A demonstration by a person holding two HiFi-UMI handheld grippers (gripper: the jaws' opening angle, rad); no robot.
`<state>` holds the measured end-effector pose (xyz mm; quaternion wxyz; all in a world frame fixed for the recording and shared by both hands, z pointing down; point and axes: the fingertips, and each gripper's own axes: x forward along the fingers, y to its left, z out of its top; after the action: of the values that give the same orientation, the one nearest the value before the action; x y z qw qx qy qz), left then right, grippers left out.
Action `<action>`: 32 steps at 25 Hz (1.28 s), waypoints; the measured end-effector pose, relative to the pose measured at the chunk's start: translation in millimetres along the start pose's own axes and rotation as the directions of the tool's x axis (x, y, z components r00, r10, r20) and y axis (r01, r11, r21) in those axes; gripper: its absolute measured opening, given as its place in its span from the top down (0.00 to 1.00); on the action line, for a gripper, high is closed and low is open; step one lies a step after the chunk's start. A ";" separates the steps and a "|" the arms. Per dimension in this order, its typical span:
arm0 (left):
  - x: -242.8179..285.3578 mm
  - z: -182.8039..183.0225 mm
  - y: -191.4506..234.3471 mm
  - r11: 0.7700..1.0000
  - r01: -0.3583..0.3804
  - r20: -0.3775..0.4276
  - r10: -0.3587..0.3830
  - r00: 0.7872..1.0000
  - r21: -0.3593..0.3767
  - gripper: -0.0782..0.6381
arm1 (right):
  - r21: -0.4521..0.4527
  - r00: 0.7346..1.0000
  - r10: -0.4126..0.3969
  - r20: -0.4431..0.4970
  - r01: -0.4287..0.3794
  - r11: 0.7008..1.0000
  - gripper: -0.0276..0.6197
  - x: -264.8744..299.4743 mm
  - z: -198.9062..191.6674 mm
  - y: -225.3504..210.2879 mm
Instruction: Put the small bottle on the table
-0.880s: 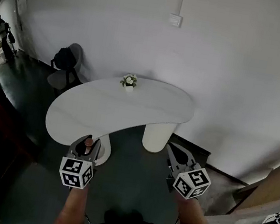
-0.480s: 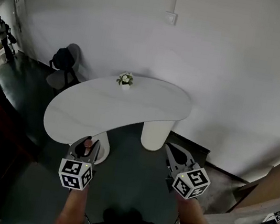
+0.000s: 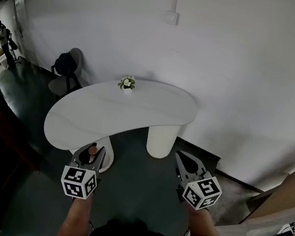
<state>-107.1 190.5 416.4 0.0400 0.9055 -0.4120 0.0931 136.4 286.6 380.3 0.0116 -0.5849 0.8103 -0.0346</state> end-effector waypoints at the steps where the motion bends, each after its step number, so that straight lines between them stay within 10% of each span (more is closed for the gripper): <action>1: -0.2 0.3 -3.7 1.000 0.001 0.001 -0.001 1.000 -0.003 0.70 | 0.002 1.000 0.002 -0.001 -0.002 1.000 0.95 -3.6 -0.7 -1.4; 15: 48.0 10.8 -2.1 0.999 0.044 0.015 -0.044 0.999 0.008 0.70 | 0.031 0.999 0.022 -0.032 -0.021 0.999 0.95 19.1 -6.2 -16.3; 32: 197.2 14.2 140.3 0.999 0.048 -0.004 -0.048 0.999 -0.010 0.70 | 0.045 0.993 0.067 -0.094 -0.063 0.997 0.95 224.5 -21.2 -67.5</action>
<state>-84.0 -49.5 441.7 0.0474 0.9148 -0.3904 0.0920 128.3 53.4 411.0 -0.0137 -0.5554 0.8277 -0.0790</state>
